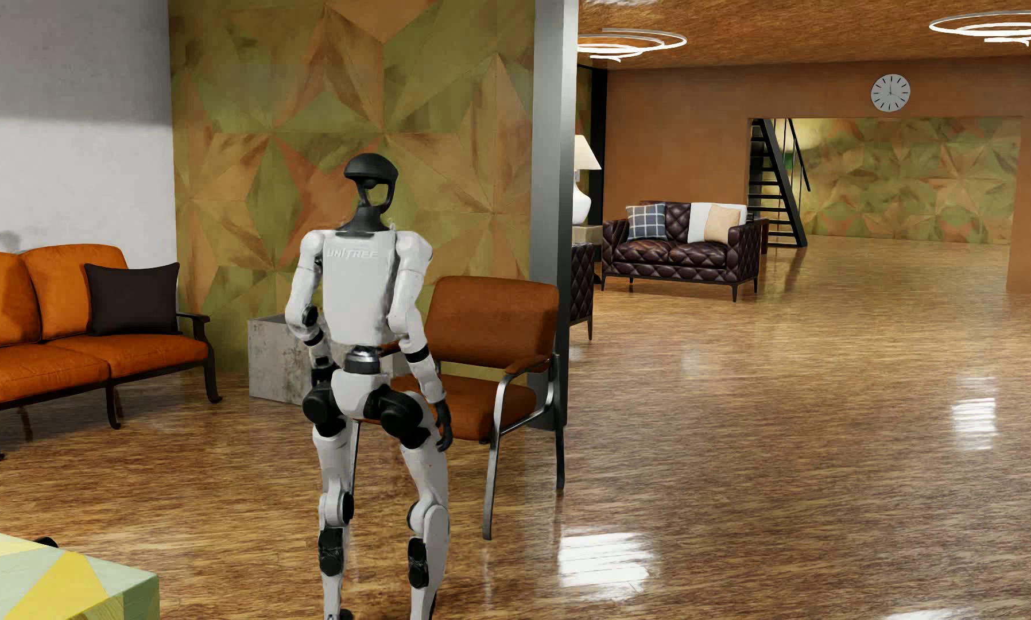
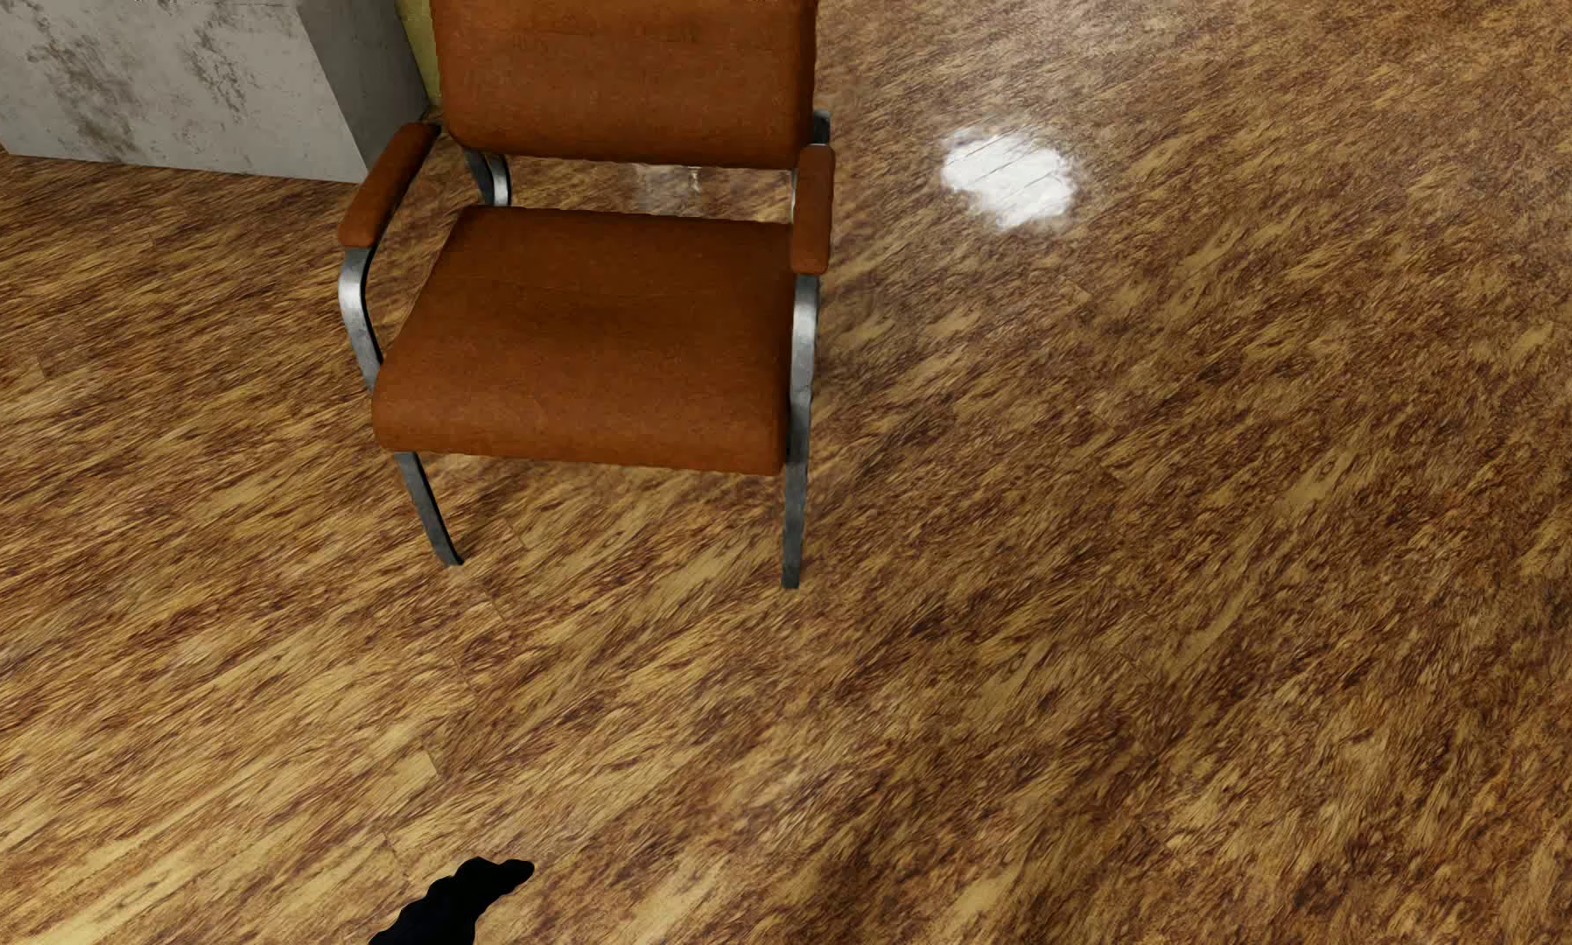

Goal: Walk to the officechair

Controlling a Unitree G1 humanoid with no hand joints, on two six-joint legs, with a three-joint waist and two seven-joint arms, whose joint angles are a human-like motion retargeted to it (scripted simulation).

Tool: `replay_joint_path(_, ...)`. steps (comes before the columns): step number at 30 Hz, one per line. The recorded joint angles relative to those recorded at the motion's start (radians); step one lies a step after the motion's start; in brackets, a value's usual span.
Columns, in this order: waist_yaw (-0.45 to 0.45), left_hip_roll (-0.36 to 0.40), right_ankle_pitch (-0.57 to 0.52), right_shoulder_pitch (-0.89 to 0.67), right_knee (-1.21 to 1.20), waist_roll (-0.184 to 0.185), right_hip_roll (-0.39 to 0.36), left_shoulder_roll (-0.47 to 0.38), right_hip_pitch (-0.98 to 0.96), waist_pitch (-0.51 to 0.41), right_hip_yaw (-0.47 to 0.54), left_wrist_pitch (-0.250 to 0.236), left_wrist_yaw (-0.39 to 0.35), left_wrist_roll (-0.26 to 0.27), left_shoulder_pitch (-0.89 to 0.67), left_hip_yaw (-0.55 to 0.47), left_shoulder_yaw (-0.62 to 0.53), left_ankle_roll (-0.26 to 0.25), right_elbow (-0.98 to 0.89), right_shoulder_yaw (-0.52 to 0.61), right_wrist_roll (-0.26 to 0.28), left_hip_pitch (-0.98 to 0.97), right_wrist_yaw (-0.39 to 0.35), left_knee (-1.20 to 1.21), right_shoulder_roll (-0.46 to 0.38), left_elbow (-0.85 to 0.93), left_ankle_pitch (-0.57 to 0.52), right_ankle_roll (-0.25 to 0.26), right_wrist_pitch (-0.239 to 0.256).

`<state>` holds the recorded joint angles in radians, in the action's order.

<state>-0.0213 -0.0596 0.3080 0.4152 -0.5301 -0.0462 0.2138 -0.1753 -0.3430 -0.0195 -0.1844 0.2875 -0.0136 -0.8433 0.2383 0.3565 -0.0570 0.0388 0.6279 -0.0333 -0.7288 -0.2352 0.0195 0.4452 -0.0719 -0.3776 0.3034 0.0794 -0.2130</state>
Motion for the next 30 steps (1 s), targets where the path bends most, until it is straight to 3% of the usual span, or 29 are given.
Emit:
replay_joint_path(4,0.007,-0.013,0.001,0.006,-0.029,-0.005,-0.015,0.043,-0.02,-0.005,0.055,-0.006,0.087,-0.055,-0.018,0.052,-0.073,0.01,-0.073,-0.018,0.015,0.015,-0.044,0.017,0.003,-0.042,0.021,0.01,0.016)
replay_joint_path(8,0.011,-0.023,0.001,0.01,-0.025,-0.013,-0.032,0.07,-0.028,-0.01,0.089,-0.012,0.098,-0.103,-0.034,0.085,-0.137,0.016,-0.076,-0.031,0.036,0.021,-0.042,0.02,0.015,-0.06,0.026,0.008,0.004)
replay_joint_path(12,0.011,-0.036,-0.005,0.02,-0.004,-0.016,-0.046,0.059,-0.029,-0.016,0.099,-0.02,0.12,-0.104,-0.055,0.098,-0.184,0.021,-0.052,-0.059,0.071,0.012,-0.04,0.028,0.031,-0.06,0.026,0.009,-0.009)
replay_joint_path(17,0.009,-0.049,-0.025,0.023,0.036,-0.009,-0.063,0.046,-0.021,-0.021,0.101,-0.002,0.102,-0.074,-0.072,0.106,-0.177,0.02,-0.019,-0.071,0.063,0.005,-0.04,0.023,0.036,-0.079,0.02,0.011,-0.023)
replay_joint_path(26,-0.001,-0.049,-0.046,0.01,0.051,0.004,-0.07,-0.011,-0.046,-0.021,0.122,0.007,0.122,-0.09,-0.058,0.129,-0.215,0.026,-0.061,-0.053,0.055,-0.01,-0.046,0.01,0.031,-0.099,0.009,0.014,0.009)
replay_joint_path(30,-0.001,-0.046,-0.051,0.01,0.054,0.009,-0.069,-0.012,-0.053,-0.017,0.13,0.009,0.118,-0.061,-0.073,0.137,-0.227,0.03,-0.062,-0.05,0.054,-0.012,-0.043,0.006,0.023,-0.118,0.009,0.017,0.006)
